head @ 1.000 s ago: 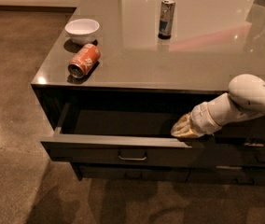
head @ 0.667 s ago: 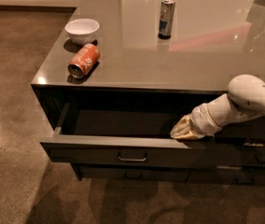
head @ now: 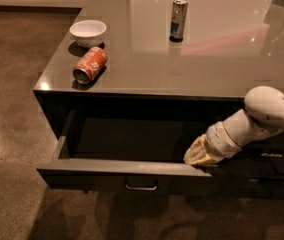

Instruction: Open top drawer

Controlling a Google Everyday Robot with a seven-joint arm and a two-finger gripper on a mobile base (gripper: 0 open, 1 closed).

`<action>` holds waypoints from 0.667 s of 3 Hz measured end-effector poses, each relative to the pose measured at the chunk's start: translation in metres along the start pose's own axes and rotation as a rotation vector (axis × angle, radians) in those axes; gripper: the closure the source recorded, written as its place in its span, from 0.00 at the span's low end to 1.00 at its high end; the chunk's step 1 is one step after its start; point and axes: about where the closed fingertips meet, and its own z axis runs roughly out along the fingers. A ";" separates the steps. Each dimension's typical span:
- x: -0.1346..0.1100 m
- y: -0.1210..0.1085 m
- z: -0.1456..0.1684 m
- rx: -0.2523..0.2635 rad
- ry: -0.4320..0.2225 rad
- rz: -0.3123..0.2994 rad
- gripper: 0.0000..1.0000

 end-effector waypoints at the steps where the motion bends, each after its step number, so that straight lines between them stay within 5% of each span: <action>1: 0.000 0.033 0.000 -0.055 -0.010 0.050 1.00; 2: 0.003 0.063 -0.008 -0.064 -0.027 0.115 1.00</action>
Offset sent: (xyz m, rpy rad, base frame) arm -0.0982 -0.0331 0.0060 0.0323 0.1813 -0.1134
